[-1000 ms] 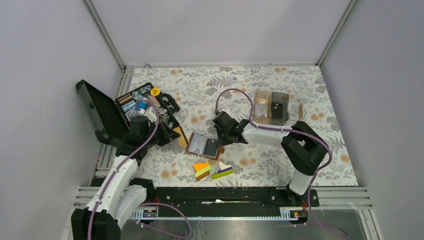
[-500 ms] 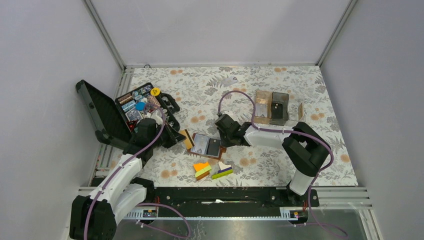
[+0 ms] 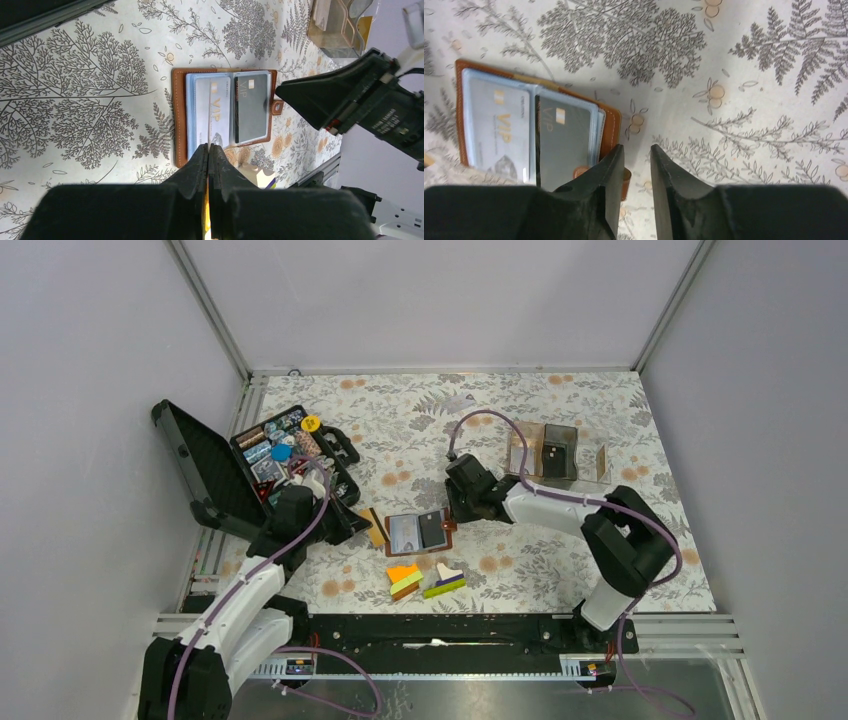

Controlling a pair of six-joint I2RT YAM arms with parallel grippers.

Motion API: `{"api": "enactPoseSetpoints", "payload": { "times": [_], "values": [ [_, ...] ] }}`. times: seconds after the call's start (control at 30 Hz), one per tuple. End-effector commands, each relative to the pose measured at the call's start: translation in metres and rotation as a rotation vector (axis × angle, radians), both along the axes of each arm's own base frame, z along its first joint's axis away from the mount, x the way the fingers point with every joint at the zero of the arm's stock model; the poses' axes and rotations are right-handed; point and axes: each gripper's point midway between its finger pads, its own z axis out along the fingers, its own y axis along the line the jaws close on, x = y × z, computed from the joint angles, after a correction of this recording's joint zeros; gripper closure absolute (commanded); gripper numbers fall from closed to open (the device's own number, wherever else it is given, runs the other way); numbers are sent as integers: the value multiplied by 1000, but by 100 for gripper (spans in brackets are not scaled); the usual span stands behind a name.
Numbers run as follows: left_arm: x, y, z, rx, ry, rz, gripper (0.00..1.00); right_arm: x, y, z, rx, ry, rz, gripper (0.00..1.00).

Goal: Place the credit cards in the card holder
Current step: Turn over the card slot in the card holder.

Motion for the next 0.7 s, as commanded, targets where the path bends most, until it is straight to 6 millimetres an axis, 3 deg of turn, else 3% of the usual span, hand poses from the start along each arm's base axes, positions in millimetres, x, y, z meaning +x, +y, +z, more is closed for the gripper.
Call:
{"api": "enactPoseSetpoints", "payload": {
  "times": [0.0, 0.17, 0.33, 0.53, 0.67],
  "values": [
    [4, -3, 5, -6, -47, -17, 100, -17, 14, 31, 146, 14, 35, 62],
    [1, -2, -3, 6, -34, -24, 100, -39, 32, 63, 335, 25, 57, 52],
    [1, 2, -11, 28, -31, -14, 100, -51, 52, 90, 436, 15, 103, 54],
    [3, -1, -19, 14, -21, -14, 100, -51, 61, 74, 403, 54, 99, 57],
    [4, -2, -23, 16, -14, -23, 100, -47, 55, 57, 335, 65, 66, 58]
  ]
}}
